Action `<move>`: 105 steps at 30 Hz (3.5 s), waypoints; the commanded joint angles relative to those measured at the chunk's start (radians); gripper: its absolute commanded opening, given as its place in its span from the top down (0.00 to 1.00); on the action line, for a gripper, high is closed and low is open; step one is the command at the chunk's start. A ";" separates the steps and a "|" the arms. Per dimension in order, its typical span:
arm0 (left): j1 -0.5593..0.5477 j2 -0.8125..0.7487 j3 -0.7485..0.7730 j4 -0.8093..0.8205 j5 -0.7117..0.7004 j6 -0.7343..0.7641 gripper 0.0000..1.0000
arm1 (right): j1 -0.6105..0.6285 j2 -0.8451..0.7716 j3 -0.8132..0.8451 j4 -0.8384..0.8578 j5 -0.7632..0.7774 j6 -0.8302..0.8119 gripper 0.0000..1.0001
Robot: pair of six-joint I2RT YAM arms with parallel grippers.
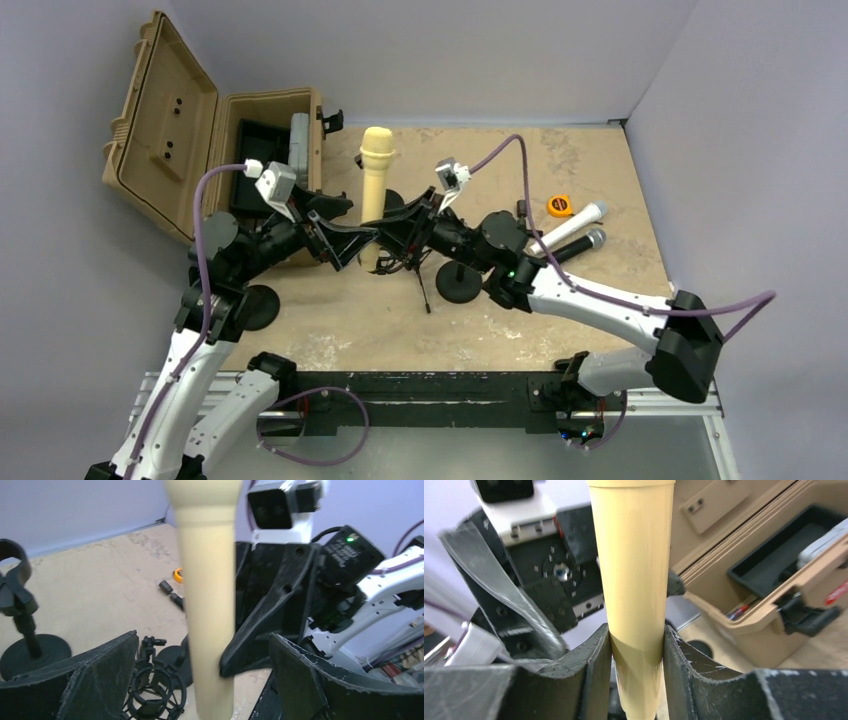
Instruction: Remove the microphone from the stand
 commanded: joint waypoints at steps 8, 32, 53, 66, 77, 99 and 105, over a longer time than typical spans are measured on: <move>-0.002 -0.034 0.063 -0.190 -0.282 0.108 0.00 | -0.070 -0.298 0.084 -0.344 0.806 -0.097 1.00; -0.027 -0.034 0.059 -0.208 -0.310 0.109 0.00 | -0.666 -0.432 -0.296 -1.047 0.743 0.600 1.00; -0.038 -0.062 0.050 -0.203 -0.319 0.101 0.00 | -0.945 -0.246 -0.228 -1.211 0.623 0.516 1.00; -0.093 -0.092 0.061 -0.230 -0.394 0.131 0.00 | -1.113 0.071 -0.144 -1.255 0.585 0.462 1.00; -0.100 -0.079 0.070 -0.249 -0.419 0.156 0.00 | -1.115 0.170 -0.152 -1.174 0.569 0.433 0.80; -0.097 -0.057 0.071 -0.256 -0.422 0.165 0.00 | -1.114 -0.144 -0.118 -1.243 0.541 0.344 0.25; -0.086 -0.052 0.064 -0.249 -0.411 0.159 0.00 | -1.088 -0.250 -0.035 -1.070 0.471 0.085 0.23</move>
